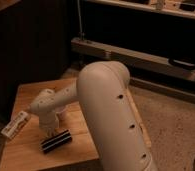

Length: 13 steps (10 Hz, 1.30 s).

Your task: Push the eraser across the table

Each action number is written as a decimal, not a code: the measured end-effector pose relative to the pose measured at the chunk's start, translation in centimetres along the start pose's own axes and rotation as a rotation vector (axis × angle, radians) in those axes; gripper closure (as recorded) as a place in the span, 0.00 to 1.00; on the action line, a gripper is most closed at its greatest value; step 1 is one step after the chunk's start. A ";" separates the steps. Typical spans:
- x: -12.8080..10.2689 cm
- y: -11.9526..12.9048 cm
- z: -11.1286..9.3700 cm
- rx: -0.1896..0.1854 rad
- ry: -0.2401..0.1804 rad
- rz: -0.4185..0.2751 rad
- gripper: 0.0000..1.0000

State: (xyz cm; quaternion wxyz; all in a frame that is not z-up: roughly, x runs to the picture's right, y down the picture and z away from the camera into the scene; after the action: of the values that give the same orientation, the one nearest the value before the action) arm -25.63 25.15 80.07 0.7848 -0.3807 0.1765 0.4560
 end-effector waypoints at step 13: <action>8.1 -2.3 0.5 -0.015 0.020 0.077 1.00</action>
State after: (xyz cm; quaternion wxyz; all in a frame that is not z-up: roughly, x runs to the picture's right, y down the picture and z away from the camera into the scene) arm -19.51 29.59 76.37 0.7619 -0.3843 0.1955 0.4834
